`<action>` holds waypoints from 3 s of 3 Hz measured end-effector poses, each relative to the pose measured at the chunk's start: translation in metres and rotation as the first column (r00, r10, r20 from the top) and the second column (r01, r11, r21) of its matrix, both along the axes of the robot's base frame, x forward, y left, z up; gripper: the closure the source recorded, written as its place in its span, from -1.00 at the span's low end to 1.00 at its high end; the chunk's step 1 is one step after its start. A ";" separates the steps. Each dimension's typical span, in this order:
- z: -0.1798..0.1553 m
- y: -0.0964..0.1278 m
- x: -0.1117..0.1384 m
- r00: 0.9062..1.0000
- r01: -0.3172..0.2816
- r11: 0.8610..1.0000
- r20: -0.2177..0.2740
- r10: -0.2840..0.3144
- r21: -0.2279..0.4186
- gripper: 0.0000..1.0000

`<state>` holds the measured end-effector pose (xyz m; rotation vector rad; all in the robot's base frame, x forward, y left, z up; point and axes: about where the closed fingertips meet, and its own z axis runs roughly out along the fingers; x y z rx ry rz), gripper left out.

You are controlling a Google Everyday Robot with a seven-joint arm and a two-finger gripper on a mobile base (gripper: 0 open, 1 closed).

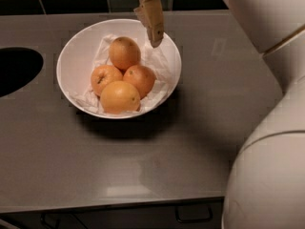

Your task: Pick orange from white bowl

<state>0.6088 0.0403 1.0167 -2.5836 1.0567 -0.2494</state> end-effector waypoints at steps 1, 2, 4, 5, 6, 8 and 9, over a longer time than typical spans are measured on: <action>-0.018 0.031 0.014 0.992 -0.124 0.986 0.010 0.126 -0.110 -1.00; -0.027 0.055 0.026 0.964 -0.248 0.950 0.047 0.261 -0.188 -1.00; -0.032 0.062 0.031 0.965 -0.233 0.958 0.085 0.249 -0.168 -1.00; -0.033 0.056 0.020 0.954 -0.265 0.937 0.077 0.289 -0.228 -1.00; -0.029 0.046 0.007 0.945 -0.288 0.915 0.071 0.320 -0.282 -1.00; -0.033 0.043 0.007 0.897 -0.391 0.854 0.065 0.436 -0.342 -1.00; -0.052 0.025 0.018 0.883 -0.413 0.847 0.081 0.463 -0.335 -1.00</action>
Offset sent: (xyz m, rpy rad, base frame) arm -0.0402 -0.0060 -0.0492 -0.5484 0.2508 0.3862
